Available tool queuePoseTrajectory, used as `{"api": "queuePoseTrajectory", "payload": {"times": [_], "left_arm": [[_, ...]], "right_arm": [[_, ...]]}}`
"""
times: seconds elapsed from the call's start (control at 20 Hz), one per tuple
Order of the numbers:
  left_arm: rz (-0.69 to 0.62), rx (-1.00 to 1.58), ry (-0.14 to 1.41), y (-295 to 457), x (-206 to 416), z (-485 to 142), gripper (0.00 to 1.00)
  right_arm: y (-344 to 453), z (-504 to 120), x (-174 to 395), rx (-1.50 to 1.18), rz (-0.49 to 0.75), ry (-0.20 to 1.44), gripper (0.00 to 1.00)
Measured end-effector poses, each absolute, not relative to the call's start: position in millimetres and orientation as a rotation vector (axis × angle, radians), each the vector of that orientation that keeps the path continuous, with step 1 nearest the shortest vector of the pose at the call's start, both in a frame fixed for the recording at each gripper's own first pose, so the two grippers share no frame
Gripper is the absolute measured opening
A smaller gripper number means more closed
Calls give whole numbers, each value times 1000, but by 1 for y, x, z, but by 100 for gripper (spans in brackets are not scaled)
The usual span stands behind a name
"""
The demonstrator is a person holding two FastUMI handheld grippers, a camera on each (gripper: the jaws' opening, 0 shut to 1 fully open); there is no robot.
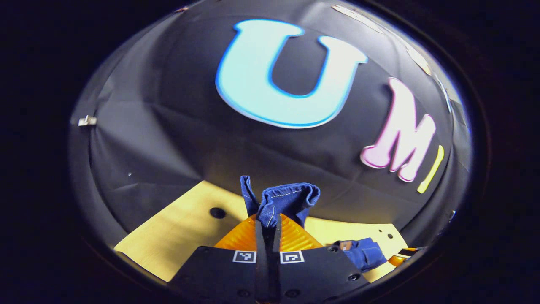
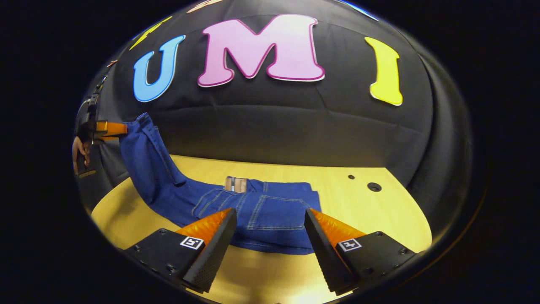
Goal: Grasp the waist and the cuffs of the jeans and fold them to make the two legs overlap; first hold the waist and fold one-third of the jeans toward the cuffs, then hold the cuffs and fold the remaining one-third in the same direction to finish folding.
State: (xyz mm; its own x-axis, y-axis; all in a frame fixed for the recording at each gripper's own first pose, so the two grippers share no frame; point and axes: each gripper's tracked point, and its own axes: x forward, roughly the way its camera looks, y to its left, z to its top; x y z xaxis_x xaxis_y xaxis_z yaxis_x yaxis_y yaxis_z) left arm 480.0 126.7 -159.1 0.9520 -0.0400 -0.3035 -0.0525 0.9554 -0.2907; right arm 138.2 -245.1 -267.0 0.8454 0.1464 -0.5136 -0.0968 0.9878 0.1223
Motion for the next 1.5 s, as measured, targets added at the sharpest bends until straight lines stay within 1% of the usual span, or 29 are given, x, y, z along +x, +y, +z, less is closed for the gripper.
{"api": "queuePoseTrajectory", "payload": {"times": [0.3,0.45,0.55,0.7,0.85,1.0,1.1,1.2,1.25,1.3,1.35,1.4,1.45,1.5], "left_arm": [[-157,-257,313,-15,502,-121,6],[-248,-193,340,-98,513,-125,6],[-311,-196,364,-153,515,-131,6],[-388,-225,413,-220,510,-155,6],[-452,-224,486,-279,498,-201,6],[-481,-162,576,-303,496,-258,6],[-485,-100,654,-308,496,-289,10],[-516,-95,675,-308,495,-288,22],[-524,-109,663,-304,494,-281,33],[-516,-118,637,-295,494,-267,41],[-509,-120,605,-290,481,-261,67],[-499,-114,572,-275,469,-241,76],[-495,-109,543,-263,457,-222,99],[-484,-90,514,-248,442,-204,99]], "right_arm": [[-337,-263,118,126,-27,553,99],[-381,-262,100,142,-109,559,99],[-409,-260,87,150,-157,558,99],[-444,-262,69,158,-224,563,99],[-466,-266,48,187,-279,574,99],[-476,-269,25,206,-312,586,99],[-477,-267,13,211,-321,592,98],[-475,-259,6,216,-328,590,98],[-472,-252,3,224,-329,584,98],[-469,-243,2,230,-323,577,98],[-464,-232,-1,226,-314,575,98],[-460,-222,-2,216,-302,570,97],[-455,-209,-3,202,-289,561,98],[-449,-193,-5,190,-273,547,98]]}}
